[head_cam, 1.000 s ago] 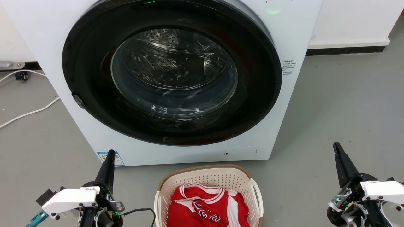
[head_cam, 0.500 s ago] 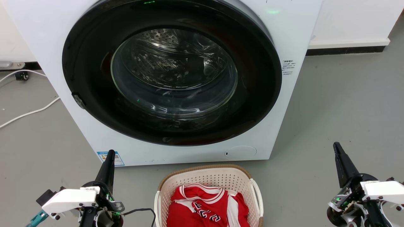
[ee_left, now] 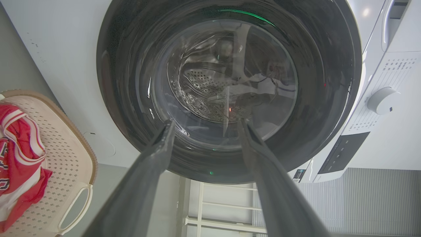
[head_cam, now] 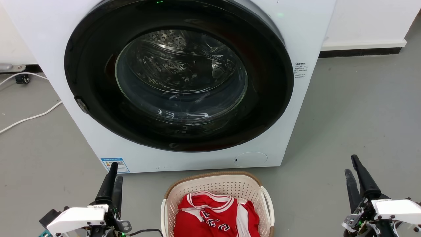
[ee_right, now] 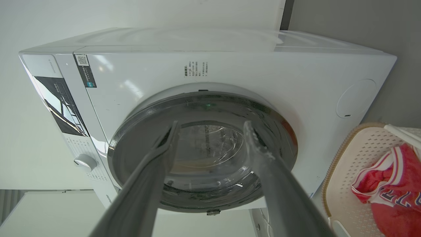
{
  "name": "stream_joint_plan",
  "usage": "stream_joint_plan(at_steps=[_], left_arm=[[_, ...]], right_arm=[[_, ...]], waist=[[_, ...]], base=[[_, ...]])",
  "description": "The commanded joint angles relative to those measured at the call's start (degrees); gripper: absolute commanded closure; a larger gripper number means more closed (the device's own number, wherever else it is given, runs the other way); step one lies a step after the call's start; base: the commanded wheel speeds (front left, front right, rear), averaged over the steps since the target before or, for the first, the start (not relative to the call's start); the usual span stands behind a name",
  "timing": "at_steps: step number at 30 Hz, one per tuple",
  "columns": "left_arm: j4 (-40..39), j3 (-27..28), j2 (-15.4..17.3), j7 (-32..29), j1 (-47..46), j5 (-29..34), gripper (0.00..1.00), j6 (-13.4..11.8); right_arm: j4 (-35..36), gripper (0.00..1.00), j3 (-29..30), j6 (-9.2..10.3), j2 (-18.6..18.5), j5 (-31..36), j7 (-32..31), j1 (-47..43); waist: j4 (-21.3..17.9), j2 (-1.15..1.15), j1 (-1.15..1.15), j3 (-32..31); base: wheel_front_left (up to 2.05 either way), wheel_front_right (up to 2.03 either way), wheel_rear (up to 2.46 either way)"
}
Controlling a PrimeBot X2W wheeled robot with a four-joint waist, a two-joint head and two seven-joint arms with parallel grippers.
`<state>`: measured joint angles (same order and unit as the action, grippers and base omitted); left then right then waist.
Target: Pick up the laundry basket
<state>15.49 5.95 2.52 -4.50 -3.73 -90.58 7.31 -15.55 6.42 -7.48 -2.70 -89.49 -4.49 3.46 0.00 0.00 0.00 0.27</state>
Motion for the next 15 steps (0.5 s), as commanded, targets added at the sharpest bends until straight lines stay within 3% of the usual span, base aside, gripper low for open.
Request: stream_joint_plan(at_steps=[1,15], left_arm=[[-1.3,0.17,0.17,0.54,-1.47,1.22,0.0,0.03],[-5.79,-0.15,0.22,4.17,-2.05,16.59,0.0,-1.1]], right_arm=[[1.5,0.0,0.19,-0.01,-0.13,1.43,0.51,1.29],[5.99,0.0,0.73,-0.01,-0.15,17.9,4.16,1.15]], waist=[[0.0,0.0,0.0,0.02],[-0.02,0.0,0.0,0.41]], base=[[0.0,0.0,0.0],[0.0,0.0,0.0]])
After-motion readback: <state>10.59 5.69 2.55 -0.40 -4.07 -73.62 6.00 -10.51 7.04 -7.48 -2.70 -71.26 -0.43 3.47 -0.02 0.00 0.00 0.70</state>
